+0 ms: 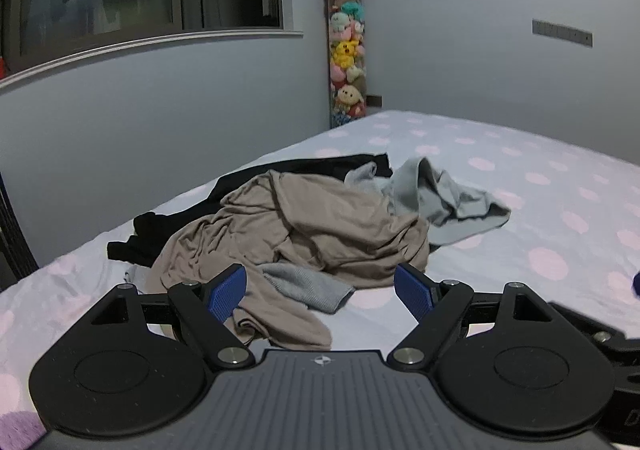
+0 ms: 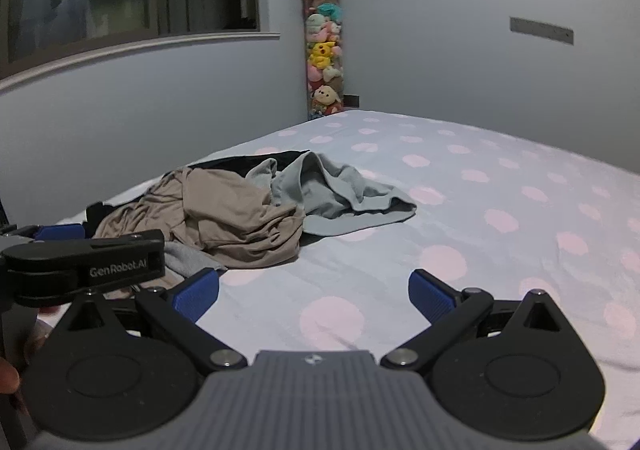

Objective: Fold clothes
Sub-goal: 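Move both grippers open toward the pile of clothes on the bed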

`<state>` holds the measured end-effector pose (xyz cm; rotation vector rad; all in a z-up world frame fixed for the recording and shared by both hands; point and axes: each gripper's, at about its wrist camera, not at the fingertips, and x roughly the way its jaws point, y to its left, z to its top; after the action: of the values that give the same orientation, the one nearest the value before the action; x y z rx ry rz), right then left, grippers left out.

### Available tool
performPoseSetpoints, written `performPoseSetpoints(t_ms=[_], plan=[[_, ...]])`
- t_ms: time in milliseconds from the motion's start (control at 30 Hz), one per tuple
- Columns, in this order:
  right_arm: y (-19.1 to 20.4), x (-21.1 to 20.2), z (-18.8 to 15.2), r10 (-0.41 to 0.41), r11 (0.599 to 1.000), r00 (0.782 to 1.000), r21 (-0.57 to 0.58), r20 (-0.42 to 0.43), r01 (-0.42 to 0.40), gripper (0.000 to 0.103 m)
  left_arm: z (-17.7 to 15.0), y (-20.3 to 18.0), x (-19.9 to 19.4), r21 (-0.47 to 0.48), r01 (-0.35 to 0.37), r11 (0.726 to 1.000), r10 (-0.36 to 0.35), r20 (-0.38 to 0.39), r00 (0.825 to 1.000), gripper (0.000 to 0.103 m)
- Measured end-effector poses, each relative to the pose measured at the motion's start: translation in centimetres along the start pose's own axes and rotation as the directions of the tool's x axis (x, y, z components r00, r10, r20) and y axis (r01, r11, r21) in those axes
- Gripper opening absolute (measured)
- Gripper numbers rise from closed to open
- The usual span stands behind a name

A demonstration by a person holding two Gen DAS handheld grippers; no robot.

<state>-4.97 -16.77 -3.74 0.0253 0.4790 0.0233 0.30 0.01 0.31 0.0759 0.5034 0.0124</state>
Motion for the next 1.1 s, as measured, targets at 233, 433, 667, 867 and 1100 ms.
performPoseSetpoints(t_ms=[233, 433, 667, 867, 1100], plan=[[-0.9, 0.5, 0.2, 0.040, 0.999, 0.999, 0.032, -0.033, -0.039, 0.102, 1.9, 0.2, 0.6, -0.047, 0.051, 0.998, -0.053, -0.041, 0.998, 0.081], [-0.8, -0.2, -0.7, 0.020, 0.995, 1.000, 0.098, -0.022, -0.017, 0.102, 1.1, -0.8, -1.0, -0.048, 0.028, 0.998, -0.028, -0.012, 1.000, 0.081], [-0.4, 0.5, -0.8, 0.030, 0.996, 0.999, 0.081, -0.026, -0.028, 0.102, -0.1, -1.1, -0.6, -0.025, 0.036, 0.999, -0.036, -0.001, 0.999, 0.081], [0.8, 0.6, -0.8, 0.060, 0.998, 0.998, 0.022, -0.003, -0.060, 0.102, -0.5, -1.3, -0.5, -0.004, 0.058, 0.998, -0.058, -0.011, 0.998, 0.081], [1.3, 0.9, -0.7, 0.072, 0.997, 0.997, 0.010, -0.010, -0.072, 0.102, -0.5, -0.9, -0.3, -0.028, 0.056, 0.998, -0.057, -0.033, 0.998, 0.081]])
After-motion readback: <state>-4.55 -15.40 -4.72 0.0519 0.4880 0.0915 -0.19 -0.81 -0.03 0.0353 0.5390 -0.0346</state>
